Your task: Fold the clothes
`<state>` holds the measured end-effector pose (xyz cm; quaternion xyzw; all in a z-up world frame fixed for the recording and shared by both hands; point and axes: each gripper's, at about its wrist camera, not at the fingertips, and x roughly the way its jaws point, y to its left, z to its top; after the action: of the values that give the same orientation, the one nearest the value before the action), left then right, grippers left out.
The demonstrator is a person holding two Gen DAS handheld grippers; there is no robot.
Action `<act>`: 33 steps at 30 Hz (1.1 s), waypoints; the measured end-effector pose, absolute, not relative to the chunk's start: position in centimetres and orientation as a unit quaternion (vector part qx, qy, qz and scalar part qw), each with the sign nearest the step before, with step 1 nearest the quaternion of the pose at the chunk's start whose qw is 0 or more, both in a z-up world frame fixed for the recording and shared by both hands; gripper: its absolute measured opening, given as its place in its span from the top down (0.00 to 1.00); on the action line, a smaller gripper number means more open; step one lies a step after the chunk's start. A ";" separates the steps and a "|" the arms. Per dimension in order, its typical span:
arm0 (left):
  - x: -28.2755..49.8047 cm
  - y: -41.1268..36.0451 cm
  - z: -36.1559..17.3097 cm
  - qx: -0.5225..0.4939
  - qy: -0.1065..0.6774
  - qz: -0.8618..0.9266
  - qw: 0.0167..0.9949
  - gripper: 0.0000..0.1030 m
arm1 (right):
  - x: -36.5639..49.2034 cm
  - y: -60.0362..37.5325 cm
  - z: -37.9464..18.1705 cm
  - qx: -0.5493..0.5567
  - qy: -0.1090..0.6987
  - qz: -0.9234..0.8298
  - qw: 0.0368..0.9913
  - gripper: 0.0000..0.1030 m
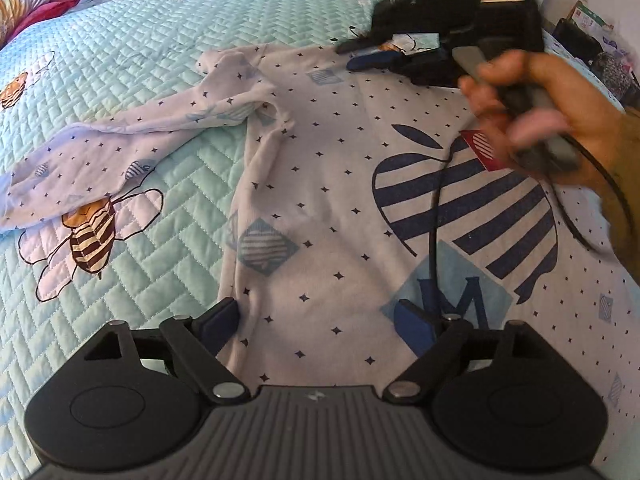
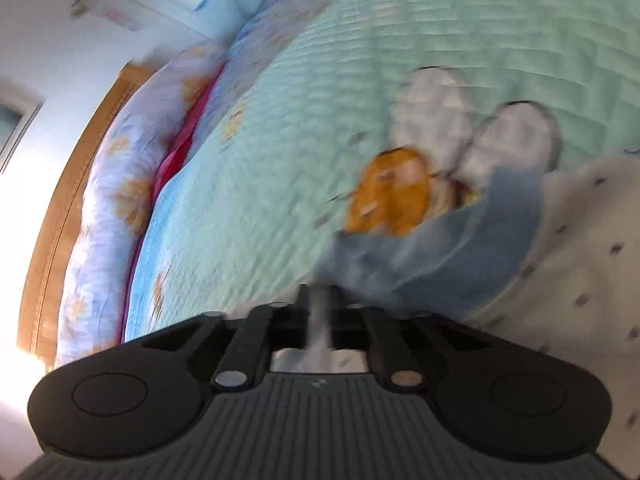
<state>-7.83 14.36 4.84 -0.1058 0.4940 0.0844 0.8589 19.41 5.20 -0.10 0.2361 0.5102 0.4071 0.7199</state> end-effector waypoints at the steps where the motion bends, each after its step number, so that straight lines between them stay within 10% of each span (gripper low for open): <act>1: -7.8 14.3 4.8 -0.105 0.495 0.083 0.859 0.10 | 17.9 4.8 0.4 0.220 0.510 0.432 0.711 0.66; 9: -7.3 13.8 4.2 -0.100 0.496 0.087 0.858 0.03 | 14.1 4.6 -0.3 0.164 0.548 0.494 0.655 0.66; 13: -6.5 13.7 3.8 -0.101 0.501 0.090 0.855 0.03 | 17.4 5.5 -0.7 0.199 0.517 0.437 0.709 0.94; 18: -6.4 13.9 3.8 -0.101 0.501 0.087 0.855 0.03 | 15.6 1.6 0.5 0.233 0.504 0.421 0.717 0.65; 33: -6.2 13.7 2.8 -0.095 0.484 0.085 0.866 0.00 | -0.3 -20.7 0.0 0.352 0.538 0.329 0.692 0.48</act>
<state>-6.17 13.73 2.79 -0.0950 0.4843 0.0852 0.8656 -0.32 -20.69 0.04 0.3519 0.5376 0.3287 0.6921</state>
